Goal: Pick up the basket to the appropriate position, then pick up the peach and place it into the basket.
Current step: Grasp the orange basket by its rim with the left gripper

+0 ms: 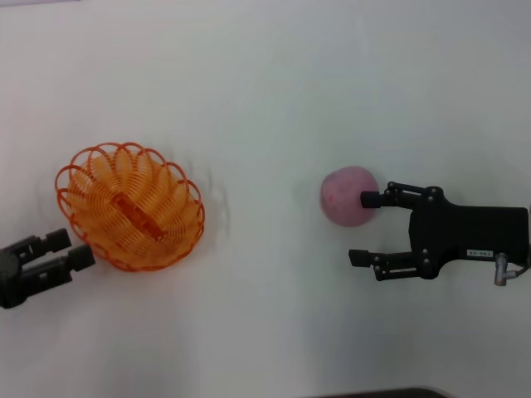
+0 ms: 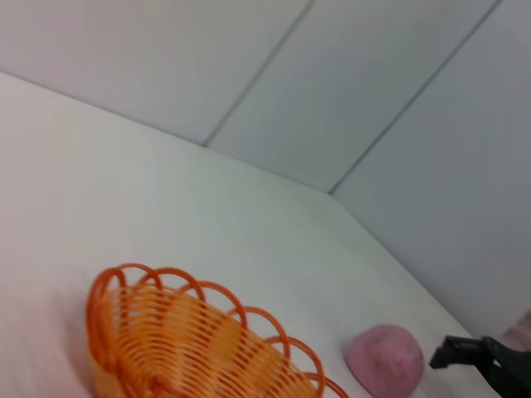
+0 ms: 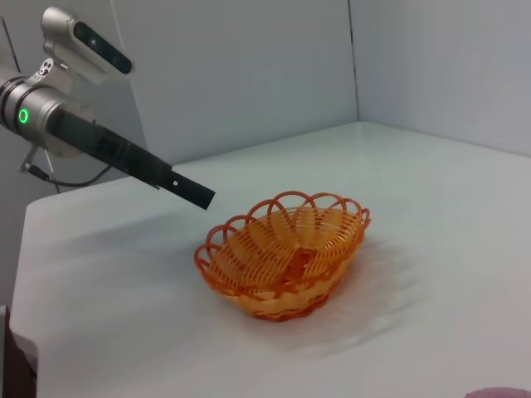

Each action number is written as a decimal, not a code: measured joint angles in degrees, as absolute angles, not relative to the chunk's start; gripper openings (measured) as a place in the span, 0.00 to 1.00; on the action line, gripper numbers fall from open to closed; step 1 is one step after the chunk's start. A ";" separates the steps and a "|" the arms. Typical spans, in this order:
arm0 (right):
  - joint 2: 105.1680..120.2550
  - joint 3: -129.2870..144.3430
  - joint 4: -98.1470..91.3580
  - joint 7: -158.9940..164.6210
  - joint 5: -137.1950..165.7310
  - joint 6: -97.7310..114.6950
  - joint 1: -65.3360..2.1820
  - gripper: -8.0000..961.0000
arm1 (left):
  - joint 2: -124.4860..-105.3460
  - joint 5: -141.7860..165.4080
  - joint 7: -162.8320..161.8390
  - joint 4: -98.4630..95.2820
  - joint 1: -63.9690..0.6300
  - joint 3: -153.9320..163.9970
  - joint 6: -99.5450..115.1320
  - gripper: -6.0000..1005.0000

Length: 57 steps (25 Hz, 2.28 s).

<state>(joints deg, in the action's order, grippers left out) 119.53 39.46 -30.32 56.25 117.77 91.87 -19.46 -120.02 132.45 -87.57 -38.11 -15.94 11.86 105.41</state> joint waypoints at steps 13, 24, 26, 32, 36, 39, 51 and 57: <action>119.53 39.70 -30.32 56.25 117.77 91.85 -19.80 0.97 | -119.44 132.73 -94.42 -41.47 -18.86 10.97 101.12 0.83; 119.53 39.70 -30.15 56.33 117.87 91.73 -20.11 0.97 | -118.98 133.76 -104.56 -49.75 -22.21 16.95 97.83 0.84; 119.53 39.78 -30.14 56.36 117.93 91.59 -20.17 0.97 | -119.08 133.79 -105.81 -51.20 -22.59 18.40 97.44 0.84; 119.53 39.84 -30.14 57.13 118.02 91.77 -20.31 0.97 | -119.10 135.73 -113.00 -59.27 -25.95 27.35 95.40 0.84; 119.53 39.89 -30.14 57.13 118.08 91.79 -20.39 0.97 | -119.23 139.04 -116.00 -61.13 -28.86 33.47 94.09 0.84; 119.53 39.91 -30.18 57.13 118.09 91.70 -20.39 0.97 | -119.93 142.32 -117.86 -62.72 -30.58 37.57 91.66 0.84; 119.53 39.90 -30.23 57.13 118.14 91.80 -20.39 0.97 | -120.42 149.69 -120.91 -63.86 -34.90 45.07 87.86 0.84; 119.53 39.95 -30.24 57.13 118.14 91.83 -20.39 0.97 | -120.50 152.52 -121.24 -63.13 -36.30 46.97 87.45 0.84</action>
